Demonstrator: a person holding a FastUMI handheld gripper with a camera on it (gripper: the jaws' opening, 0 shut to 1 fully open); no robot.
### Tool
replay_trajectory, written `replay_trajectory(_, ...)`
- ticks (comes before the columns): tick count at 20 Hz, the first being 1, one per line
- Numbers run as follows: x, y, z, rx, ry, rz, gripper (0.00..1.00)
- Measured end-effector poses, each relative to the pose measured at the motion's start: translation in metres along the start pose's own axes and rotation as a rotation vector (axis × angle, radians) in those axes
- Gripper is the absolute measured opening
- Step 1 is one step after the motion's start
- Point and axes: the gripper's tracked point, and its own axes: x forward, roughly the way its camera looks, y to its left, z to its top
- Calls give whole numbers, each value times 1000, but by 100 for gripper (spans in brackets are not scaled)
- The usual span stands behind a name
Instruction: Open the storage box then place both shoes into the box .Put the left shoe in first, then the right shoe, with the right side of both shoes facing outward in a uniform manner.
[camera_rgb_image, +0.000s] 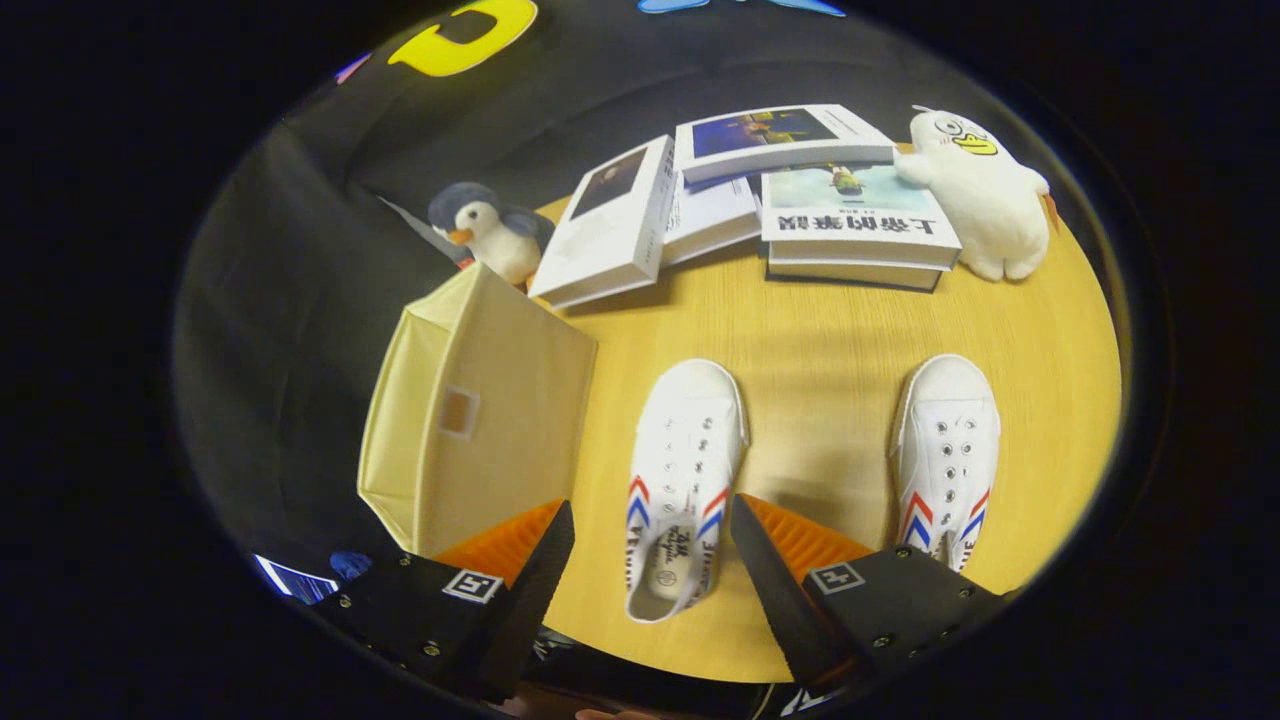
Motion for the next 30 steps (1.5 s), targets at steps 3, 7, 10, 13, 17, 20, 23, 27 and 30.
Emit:
replay_trajectory(3,14,-18,-14,-59,54,-65,91)
replay_trajectory(7,31,-31,-27,-156,123,-141,89)
replay_trajectory(10,43,-37,-34,-193,167,-177,90)
replay_trajectory(13,55,-46,-35,-216,193,-222,88)
replay_trajectory(17,68,-32,-39,-170,218,-151,65)
replay_trajectory(20,66,-26,-39,-135,224,-116,21)
replay_trajectory(23,62,-24,-41,-29,233,-115,6)
replay_trajectory(27,45,-11,-38,-21,260,-82,6)
replay_trajectory(30,34,-1,-35,15,275,-45,6)
